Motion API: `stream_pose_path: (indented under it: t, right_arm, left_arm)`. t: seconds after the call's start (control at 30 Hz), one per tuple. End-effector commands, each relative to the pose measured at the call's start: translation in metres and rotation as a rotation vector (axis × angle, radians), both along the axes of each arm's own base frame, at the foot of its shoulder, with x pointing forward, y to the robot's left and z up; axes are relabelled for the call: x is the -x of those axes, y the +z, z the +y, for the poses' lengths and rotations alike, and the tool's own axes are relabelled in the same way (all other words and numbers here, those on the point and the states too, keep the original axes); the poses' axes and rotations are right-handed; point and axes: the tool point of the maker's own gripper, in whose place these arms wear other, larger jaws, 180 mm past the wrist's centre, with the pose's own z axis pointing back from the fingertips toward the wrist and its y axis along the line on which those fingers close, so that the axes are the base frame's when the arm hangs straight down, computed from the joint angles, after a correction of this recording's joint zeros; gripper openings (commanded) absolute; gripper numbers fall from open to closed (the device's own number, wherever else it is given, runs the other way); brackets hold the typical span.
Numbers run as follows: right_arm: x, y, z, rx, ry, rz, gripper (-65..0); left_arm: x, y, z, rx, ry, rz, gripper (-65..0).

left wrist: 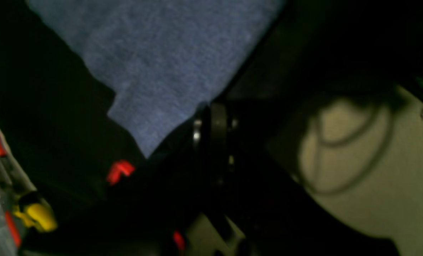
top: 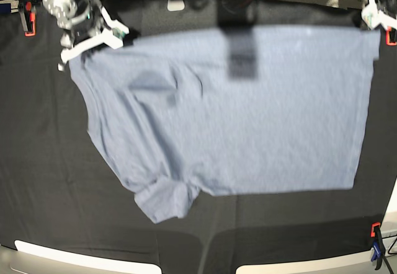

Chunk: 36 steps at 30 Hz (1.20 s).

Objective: Layout the t-shirt on the table in an organized manner, then fold the t-shirt properly
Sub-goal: 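Move the right gripper to the shirt's sleeve and hem corner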

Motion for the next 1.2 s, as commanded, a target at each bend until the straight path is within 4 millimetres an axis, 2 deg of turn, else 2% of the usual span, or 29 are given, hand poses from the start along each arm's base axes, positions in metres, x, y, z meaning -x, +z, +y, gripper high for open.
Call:
stream_pose_path:
  t: [0.0,0.1,0.23,0.27,0.37,0.4,0.47,0.63,0.73,0.83,1.03,1.17]
  right_arm:
    - [-0.006,0.011,-0.010,0.045,-0.005,-0.036,-65.0]
    - [0.004,0.012,-0.008,0.035,-0.002,-0.022,-65.0]
    - [0.008,0.013,-0.008,0.035,-0.019,-0.011,-65.0]
    - [0.011,0.013,-0.009,0.035,-0.041,0.004,-65.0]
    - [0.023,0.014,-0.009,0.014,-0.116,0.064,-50.6]
    - [0.024,0.015,-0.004,-0.008,-0.121,0.073,-46.4]
    - [0.027,0.016,0.006,-0.063,-0.125,0.094,-43.1]
    - [0.022,0.027,0.030,-0.168,-0.092,0.075,-43.1]
    - [0.013,0.035,0.046,-0.240,-0.063,0.027,-43.1]
    - [-0.002,0.043,0.050,-0.287,-0.092,-0.043,-43.1]
    - [-0.052,0.065,0.055,-0.494,-0.286,-0.183,-43.1]
    - [-0.089,0.078,0.042,-0.615,-0.430,-0.283,-43.1]
  left_arm:
    - [0.008,0.001,0.010,-0.050,-0.009,0.030,-65.0]
    - [0.014,0.004,0.009,-0.049,-0.013,0.038,-65.0]
    - [0.001,0.013,0.012,-0.049,0.005,-0.001,-64.5]
    - [-0.003,0.016,0.015,-0.048,0.025,-0.010,-59.9]
    - [-0.015,0.027,0.020,-0.050,0.075,-0.035,-43.1]
    - [-0.018,0.031,0.020,-0.042,0.083,-0.035,-40.2]
    - [-0.024,0.040,0.018,-0.015,0.095,-0.031,-39.4]
    - [-0.050,0.072,0.024,0.035,0.182,-0.100,-39.4]
    - [-0.067,0.094,0.027,0.101,0.241,-0.175,-39.4]
    - [-0.082,0.111,0.029,0.167,0.286,-0.246,-39.4]
    - [-0.121,0.136,0.024,0.289,0.360,-0.397,-39.4]
    - [-0.155,0.151,0.032,0.415,0.474,-0.510,-39.4]
